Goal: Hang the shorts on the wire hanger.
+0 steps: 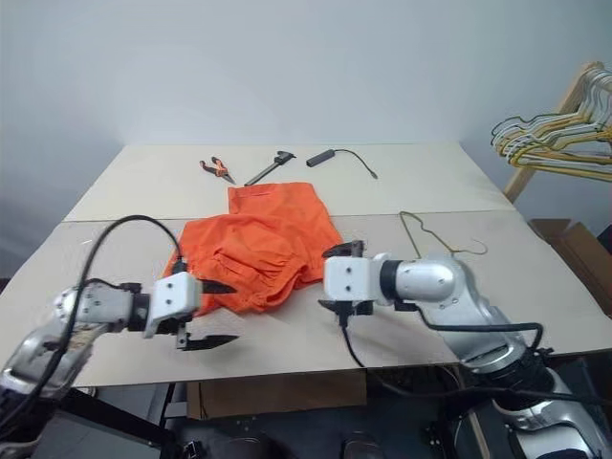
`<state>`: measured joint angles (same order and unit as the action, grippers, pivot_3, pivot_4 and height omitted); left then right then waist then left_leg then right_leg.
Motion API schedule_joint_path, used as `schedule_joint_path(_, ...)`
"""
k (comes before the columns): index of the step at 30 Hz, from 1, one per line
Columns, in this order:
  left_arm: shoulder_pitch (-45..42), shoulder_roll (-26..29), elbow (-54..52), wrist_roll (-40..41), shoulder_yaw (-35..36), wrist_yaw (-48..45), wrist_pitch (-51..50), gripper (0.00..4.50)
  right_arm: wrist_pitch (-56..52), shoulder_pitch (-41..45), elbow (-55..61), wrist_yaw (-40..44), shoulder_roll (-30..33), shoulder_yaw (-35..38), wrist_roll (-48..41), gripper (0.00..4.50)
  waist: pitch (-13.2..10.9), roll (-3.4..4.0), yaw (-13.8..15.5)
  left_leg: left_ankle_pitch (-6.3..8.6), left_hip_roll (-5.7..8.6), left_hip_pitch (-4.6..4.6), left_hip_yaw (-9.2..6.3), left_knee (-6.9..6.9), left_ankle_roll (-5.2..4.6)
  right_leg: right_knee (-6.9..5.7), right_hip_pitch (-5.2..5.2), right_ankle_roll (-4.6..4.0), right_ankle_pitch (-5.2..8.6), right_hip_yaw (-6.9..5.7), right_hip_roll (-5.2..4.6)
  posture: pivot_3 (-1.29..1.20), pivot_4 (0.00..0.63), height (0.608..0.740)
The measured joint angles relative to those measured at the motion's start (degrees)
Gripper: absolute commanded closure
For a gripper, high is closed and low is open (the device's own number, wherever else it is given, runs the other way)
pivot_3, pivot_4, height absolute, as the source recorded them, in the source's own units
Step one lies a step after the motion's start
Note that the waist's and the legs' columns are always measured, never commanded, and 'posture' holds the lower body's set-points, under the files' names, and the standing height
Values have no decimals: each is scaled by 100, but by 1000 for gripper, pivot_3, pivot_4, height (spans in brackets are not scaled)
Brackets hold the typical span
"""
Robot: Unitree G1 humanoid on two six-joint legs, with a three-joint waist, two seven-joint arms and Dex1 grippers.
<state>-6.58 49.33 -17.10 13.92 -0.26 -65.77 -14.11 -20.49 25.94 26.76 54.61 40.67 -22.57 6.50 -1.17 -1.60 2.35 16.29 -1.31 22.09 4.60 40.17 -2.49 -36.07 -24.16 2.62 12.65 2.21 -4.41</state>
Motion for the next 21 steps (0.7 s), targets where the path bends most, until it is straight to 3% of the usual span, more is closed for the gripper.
schedule_joint_path(3, 292, 143, 60, 207, 511, 2, 29, 34, -276, 46, 173, -81, -384, -404, 256, 0, 0, 0, 2, 0, -1, -2, 11, -1, 1, -2, 1, -2, 1, -4, 2, 93, 0, 740)
schedule_joint_path(9, 725, 660, 719, -362, 731, 319, 26, 34, -714, 336, 111, -264, -1208, -1375, 1029, 0, -1, 1, -18, -1, -2, -5, 35, -1, 7, -8, 0, -7, 4, -10, 2, 86, 0, 740)
schedule_joint_path(15, 853, 770, 1035, -684, 843, 654, 19, 34, -612, 793, -889, -878, -1902, -2295, 2372, 0, 1, -3, -6, -9, -2, 2, 40, -7, 40, -10, -8, -12, 6, -22, 0, 90, 0, 740)
schedule_joint_path(21, 873, 728, 845, -550, 848, 665, -24, 34, -383, 1089, -1273, -847, -1960, -2585, 3120, 0, 1, -3, -13, -13, -3, 0, 40, -20, 50, -12, -11, -16, 8, -25, 2, 92, 0, 740)
